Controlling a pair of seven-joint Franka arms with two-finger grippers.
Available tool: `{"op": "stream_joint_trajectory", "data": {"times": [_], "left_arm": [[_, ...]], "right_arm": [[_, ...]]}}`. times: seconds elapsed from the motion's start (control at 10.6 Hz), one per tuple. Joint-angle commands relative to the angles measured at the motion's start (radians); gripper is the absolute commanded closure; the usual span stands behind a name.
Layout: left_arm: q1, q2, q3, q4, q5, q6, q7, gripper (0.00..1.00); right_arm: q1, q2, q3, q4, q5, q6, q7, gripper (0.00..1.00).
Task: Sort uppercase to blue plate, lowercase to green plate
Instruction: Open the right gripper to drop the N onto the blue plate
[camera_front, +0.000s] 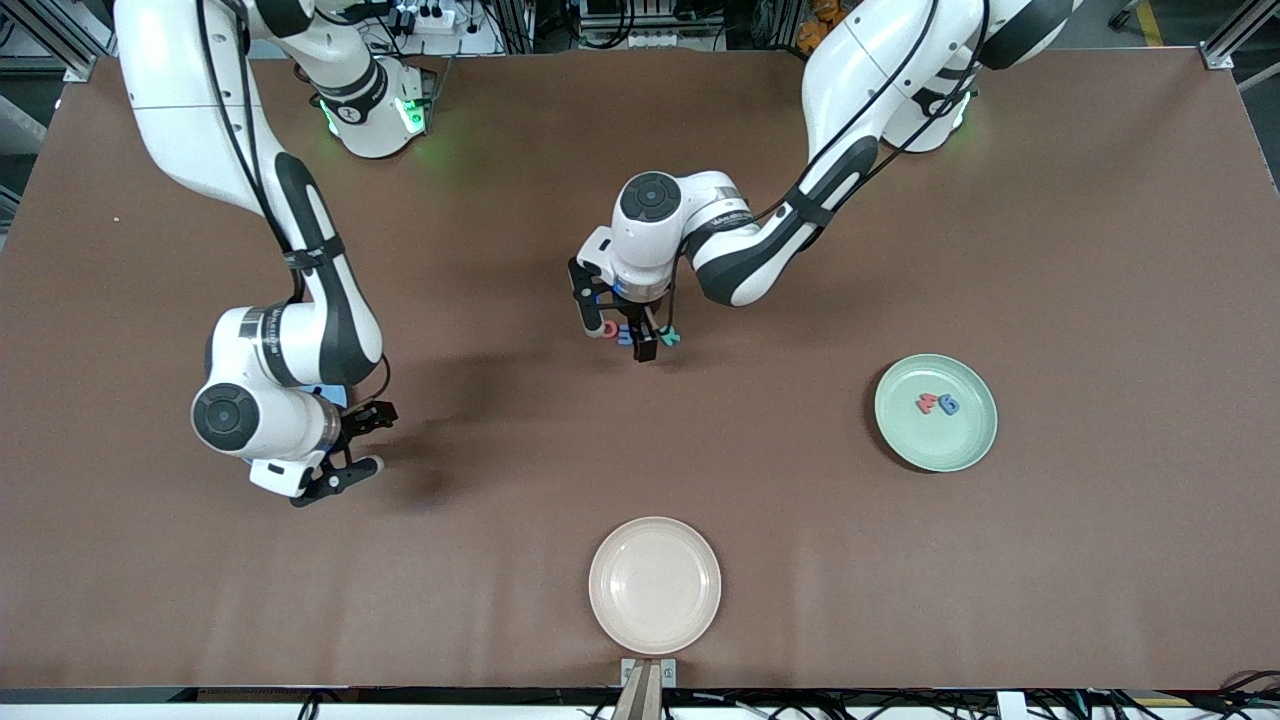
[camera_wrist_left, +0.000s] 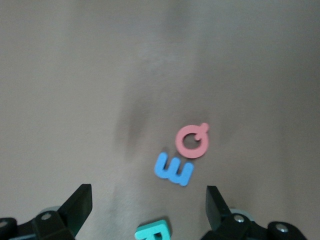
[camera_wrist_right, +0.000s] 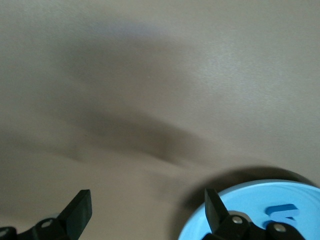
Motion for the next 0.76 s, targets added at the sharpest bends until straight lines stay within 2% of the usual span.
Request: {"op": "stream_joint_trajectory", "data": {"times": [0.0, 0.19, 0.47, 0.66], "left_arm": [[-0.031, 0.021, 0.011, 0.027, 0.023, 0.004, 0.074, 0.00], [-0.026, 0.021, 0.011, 0.027, 0.022, 0.004, 0.193, 0.00], [-0.025, 0.047, 0.011, 0.044, 0.022, 0.004, 0.328, 0.00], [-0.029, 0.068, 0.011, 0.058, 0.022, 0.004, 0.350, 0.00]], "right_arm": [[-0.001, -0.015, -0.001, -0.015, 0.015, 0.001, 0.022, 0.00], [-0.005, -0.013, -0.001, -0.015, 0.020, 0.002, 0.023, 0.00], [-0.022, -0.009, -0.003, -0.010, 0.074, 0.009, 0.023, 0.00], [-0.053, 0.011, -0.003, -0.010, 0.074, 0.053, 0.023, 0.00]]}}
